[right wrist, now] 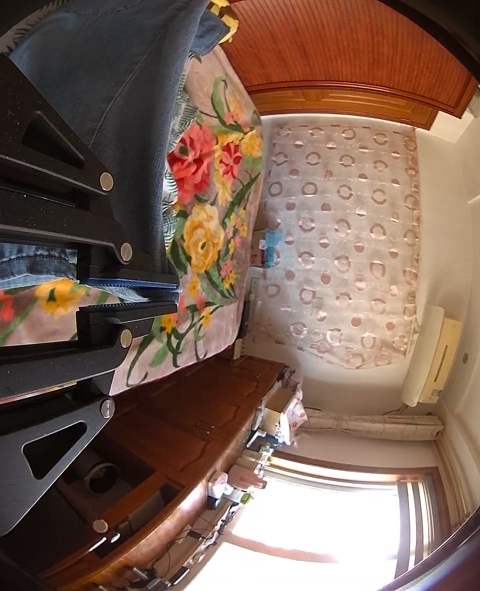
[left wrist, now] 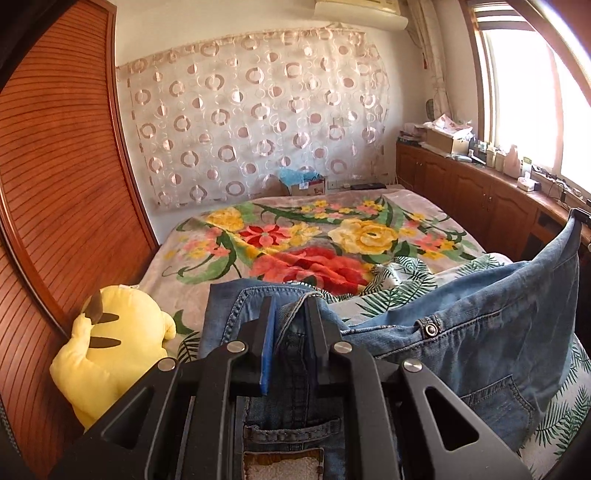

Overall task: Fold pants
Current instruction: 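Carry the lifted edge over and lower it onto the other leg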

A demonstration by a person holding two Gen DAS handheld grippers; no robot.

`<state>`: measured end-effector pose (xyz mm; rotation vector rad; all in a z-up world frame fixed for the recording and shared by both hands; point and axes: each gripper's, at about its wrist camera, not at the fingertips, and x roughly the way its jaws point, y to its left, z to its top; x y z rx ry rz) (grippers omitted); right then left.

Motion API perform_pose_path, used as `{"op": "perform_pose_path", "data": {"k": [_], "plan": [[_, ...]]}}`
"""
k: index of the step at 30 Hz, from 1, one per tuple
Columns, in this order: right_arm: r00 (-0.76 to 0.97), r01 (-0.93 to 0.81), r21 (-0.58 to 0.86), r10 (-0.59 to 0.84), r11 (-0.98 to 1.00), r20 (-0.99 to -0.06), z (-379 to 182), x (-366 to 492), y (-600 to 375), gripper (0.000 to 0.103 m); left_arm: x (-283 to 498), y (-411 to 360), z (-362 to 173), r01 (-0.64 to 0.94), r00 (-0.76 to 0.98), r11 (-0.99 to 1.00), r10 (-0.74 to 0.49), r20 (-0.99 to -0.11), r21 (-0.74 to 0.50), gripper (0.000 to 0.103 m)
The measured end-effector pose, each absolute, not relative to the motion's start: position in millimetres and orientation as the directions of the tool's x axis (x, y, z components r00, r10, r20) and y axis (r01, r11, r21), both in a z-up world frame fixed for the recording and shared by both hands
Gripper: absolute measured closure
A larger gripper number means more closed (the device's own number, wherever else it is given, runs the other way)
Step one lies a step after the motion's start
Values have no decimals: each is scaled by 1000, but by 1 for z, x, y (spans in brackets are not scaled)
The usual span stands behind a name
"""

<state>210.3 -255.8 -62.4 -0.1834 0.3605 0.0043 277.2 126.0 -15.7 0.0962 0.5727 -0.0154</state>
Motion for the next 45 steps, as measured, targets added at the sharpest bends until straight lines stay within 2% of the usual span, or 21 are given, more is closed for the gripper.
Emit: {"op": "perform_pose_path", "data": {"k": [8, 10, 18, 26, 29, 31, 36, 41, 45], "plan": [[883, -45, -243, -75, 969, -463, -80, 270, -233, 96, 310, 123, -42, 36, 781, 995, 30, -623, 93, 86], [869, -48, -251, -84, 967, -488, -86, 282, -228, 96, 312, 124, -45, 37, 774, 995, 30, -632, 92, 83], [820, -41, -306, -143, 951, -554, -78, 314, -218, 96, 303, 138, -40, 32, 777, 999, -3, -630, 35, 55], [799, -31, -312, -164, 950, -579, -83, 328, -212, 96, 291, 154, -36, 9, 782, 1000, 7, -624, 22, 54], [801, -27, -292, -154, 956, -578, -83, 325, -216, 96, 293, 154, -44, 33, 766, 999, -31, -642, -9, 54], [806, -26, -282, -147, 959, -574, -83, 322, -219, 96, 296, 150, -48, 65, 756, 997, -67, -651, -28, 58], [815, -24, -271, -138, 962, -563, -88, 316, -223, 96, 302, 141, -54, 113, 731, 992, -123, -671, -60, 92], [835, -20, -243, -118, 970, -537, -82, 304, -228, 96, 283, 133, -30, 135, 774, 989, -146, -616, -64, 96], [872, 8, -221, -115, 975, -476, -70, 292, -230, 96, 270, 141, -1, 65, 831, 996, -84, -549, -55, 97]]}}
